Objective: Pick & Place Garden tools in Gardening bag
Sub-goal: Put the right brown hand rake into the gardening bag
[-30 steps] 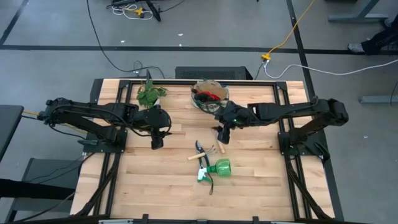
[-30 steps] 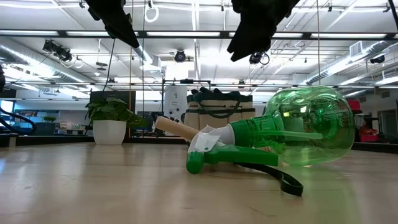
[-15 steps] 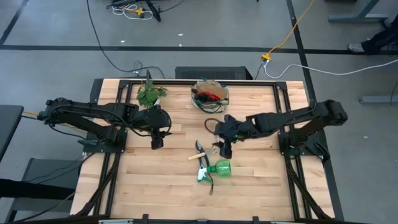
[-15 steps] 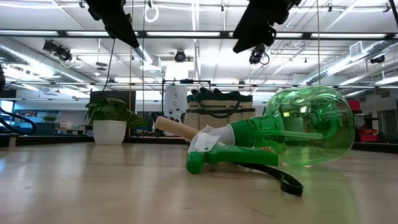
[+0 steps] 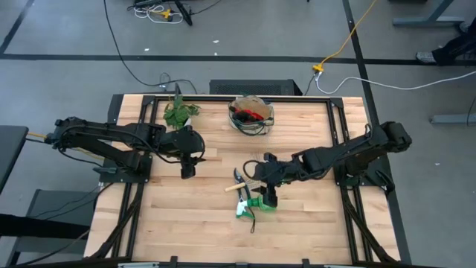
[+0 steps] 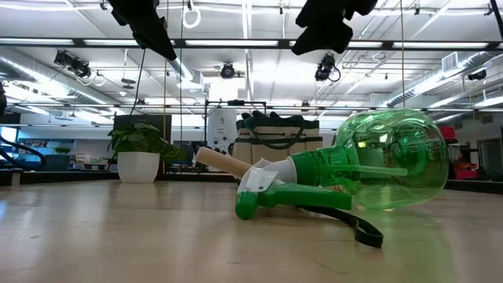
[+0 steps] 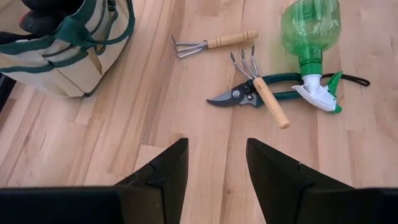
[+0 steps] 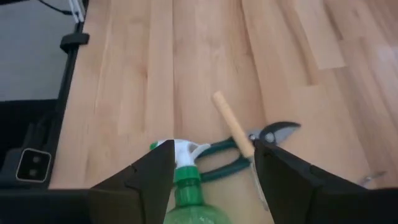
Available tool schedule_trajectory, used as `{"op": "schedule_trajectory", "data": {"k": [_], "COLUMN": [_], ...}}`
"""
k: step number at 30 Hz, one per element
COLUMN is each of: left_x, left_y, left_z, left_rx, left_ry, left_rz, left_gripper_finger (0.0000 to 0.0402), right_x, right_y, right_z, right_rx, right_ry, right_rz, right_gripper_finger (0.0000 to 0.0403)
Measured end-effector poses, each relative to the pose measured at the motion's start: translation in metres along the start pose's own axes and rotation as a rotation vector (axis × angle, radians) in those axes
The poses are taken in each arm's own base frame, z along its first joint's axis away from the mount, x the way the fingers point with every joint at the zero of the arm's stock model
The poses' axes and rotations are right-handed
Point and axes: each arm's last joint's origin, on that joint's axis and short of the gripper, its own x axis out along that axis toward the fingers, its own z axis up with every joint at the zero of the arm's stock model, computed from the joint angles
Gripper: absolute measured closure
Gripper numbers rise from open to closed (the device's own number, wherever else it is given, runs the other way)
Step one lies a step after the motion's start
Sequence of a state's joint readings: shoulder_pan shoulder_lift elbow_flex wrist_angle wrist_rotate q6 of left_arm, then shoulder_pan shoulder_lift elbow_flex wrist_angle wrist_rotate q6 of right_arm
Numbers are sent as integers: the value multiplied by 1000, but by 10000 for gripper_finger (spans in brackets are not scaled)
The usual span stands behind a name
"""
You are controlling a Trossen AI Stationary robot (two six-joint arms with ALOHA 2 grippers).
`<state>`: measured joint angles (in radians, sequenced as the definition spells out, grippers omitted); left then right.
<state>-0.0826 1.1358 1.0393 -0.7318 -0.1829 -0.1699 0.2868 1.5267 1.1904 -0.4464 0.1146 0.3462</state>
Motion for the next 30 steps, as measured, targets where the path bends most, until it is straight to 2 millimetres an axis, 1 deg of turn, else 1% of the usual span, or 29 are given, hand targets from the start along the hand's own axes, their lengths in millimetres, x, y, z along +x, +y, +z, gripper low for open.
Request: {"op": "schedule_trajectory", "data": {"k": [4,13,19,23,27,30], "left_x": [0,0,0,0,0,0], "left_y": [0,0,0,0,0,0], "left_z": [0,0,0,0,0,0], "left_rx": [0,0,0,0,0,0], "left_ry": [0,-2,0,-1,-1,0], "left_rz": [0,0,0,0,0,-1], "left_gripper_finger": [232,232,232,232,232,232], "right_x": [4,11,25,33,36,37], "right_y": [2,-3,-5,-13,-25,-33], "right_z": [-4,-17,-22,-26,-27,-27], "right_rx": [16,97,170,257,381,414], "right_ry": [28,132,166,207,220,237], "right_rz": [-19,-123,-160,-208,-271,-303], "right_gripper_finger": [182,182,182,182,182,182]}}
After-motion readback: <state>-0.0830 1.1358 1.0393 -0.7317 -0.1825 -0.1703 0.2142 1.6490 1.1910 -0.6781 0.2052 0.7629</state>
